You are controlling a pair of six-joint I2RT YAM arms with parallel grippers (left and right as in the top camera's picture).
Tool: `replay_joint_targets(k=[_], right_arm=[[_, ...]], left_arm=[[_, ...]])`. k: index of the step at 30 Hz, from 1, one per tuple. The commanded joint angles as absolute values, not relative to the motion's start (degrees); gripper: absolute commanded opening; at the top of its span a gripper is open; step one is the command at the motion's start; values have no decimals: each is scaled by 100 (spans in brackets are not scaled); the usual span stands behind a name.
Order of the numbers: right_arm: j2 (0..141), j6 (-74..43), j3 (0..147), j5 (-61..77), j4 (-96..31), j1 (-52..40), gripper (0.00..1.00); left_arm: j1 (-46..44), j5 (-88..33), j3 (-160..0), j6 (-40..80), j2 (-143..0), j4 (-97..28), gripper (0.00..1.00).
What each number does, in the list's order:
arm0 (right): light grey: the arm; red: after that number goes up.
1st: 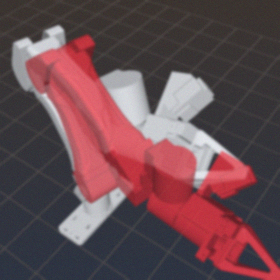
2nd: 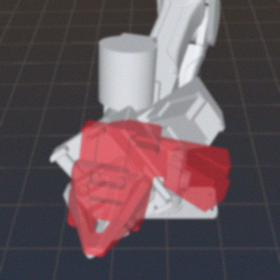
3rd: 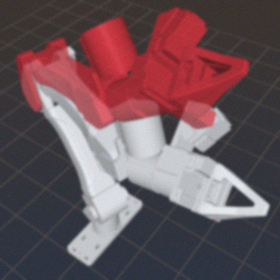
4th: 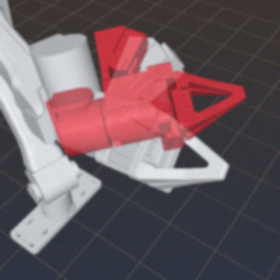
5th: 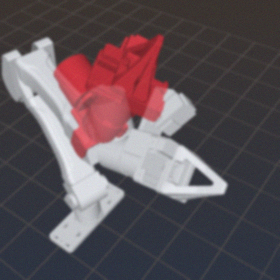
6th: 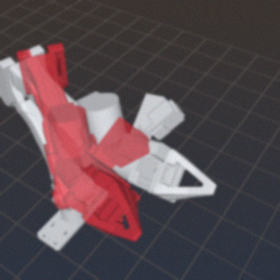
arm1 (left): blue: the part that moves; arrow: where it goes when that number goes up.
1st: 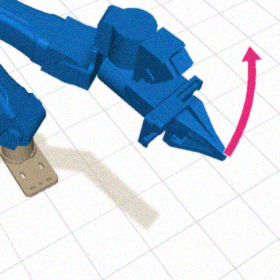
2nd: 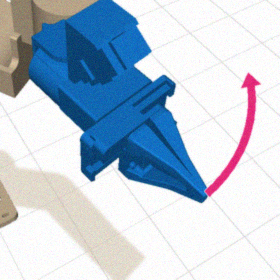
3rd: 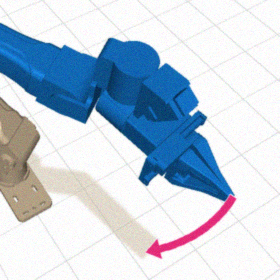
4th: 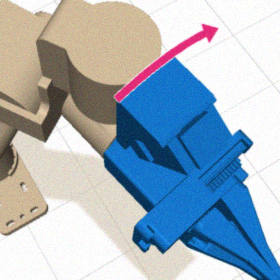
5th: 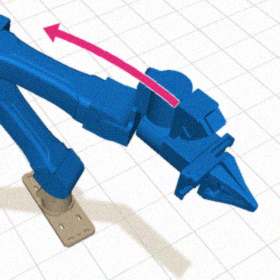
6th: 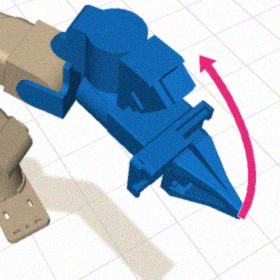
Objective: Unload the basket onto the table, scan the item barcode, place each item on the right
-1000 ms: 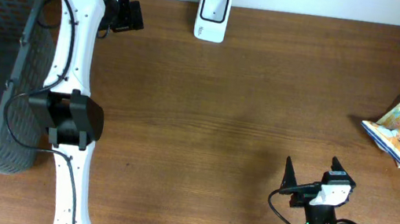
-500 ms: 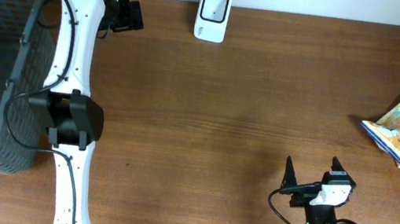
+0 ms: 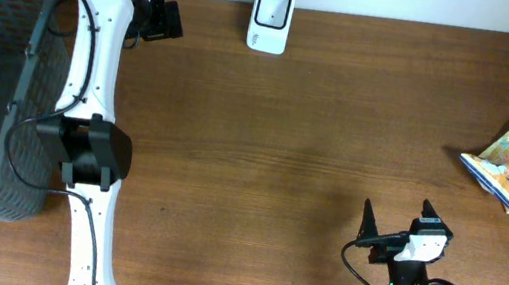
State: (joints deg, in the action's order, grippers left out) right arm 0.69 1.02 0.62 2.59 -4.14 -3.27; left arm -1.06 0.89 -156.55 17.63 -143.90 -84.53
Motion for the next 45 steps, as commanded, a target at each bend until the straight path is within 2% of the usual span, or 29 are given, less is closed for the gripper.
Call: replay_joint_targets(k=[1,10,16,24,32,41,45], right_arm=[[25,40,32,213,-449,-375,99],[25,40,32,213,-449,-375,99],[32,40,32,213,-451,-375,99],[32,40,32,213,-449,-375,99],[32,40,32,213,-449,-375,99],[32,40,32,213,-449,-375,99],[32,40,32,213,-449,-375,99]], left_arm=[[-123,130,-15651,1798,-14261,-8447,99],[-172,130,-15651,1800,-14261,-8447,99],[-666,141,-15653,1793,-14258,-8447,99],[-1411,1212,-15653,1796,-14178,-8495,99],[-1588,1396,-15651,1798,-13102,-8493,99],[-1621,1599,-15627,1800,-11937,-9244,99],[-1651,1653,-14967,1868,-11365,-9148,99]])
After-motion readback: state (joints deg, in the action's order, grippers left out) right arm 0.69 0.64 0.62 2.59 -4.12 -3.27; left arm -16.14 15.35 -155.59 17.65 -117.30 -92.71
